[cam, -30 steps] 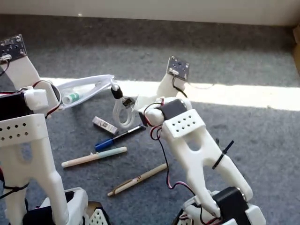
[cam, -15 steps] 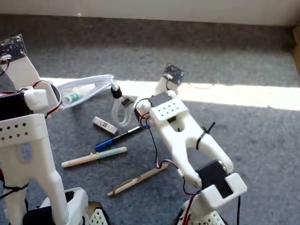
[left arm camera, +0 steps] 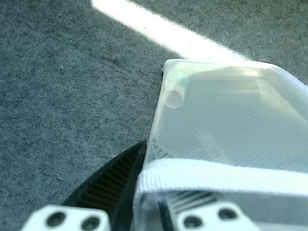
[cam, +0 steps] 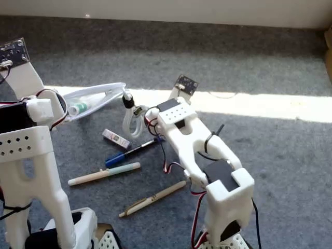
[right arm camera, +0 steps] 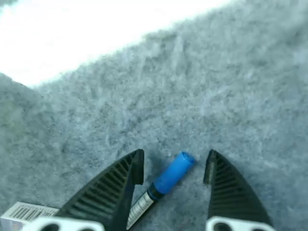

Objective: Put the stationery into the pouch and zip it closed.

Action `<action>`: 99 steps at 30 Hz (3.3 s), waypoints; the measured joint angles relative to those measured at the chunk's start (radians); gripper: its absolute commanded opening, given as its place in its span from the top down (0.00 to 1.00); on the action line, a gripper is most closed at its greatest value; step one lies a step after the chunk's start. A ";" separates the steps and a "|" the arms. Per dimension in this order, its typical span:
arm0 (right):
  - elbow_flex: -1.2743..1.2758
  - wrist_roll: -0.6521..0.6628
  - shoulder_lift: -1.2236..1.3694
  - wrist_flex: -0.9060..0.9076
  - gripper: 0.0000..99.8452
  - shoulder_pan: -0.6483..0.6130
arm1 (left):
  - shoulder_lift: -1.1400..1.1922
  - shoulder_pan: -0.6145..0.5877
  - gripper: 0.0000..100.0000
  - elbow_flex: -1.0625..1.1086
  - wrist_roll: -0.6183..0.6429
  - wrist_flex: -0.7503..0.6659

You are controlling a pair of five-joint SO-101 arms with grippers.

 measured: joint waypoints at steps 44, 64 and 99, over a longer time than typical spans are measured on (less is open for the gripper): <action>-0.282 0.209 0.068 0.287 0.99 0.262 | 0.000 0.000 0.99 0.000 0.000 0.000; -0.368 0.155 0.066 0.376 0.82 0.210 | 0.000 0.000 0.99 0.000 0.000 0.000; -0.393 0.213 -0.038 0.450 1.00 0.242 | 0.000 0.044 0.99 0.000 0.000 -0.017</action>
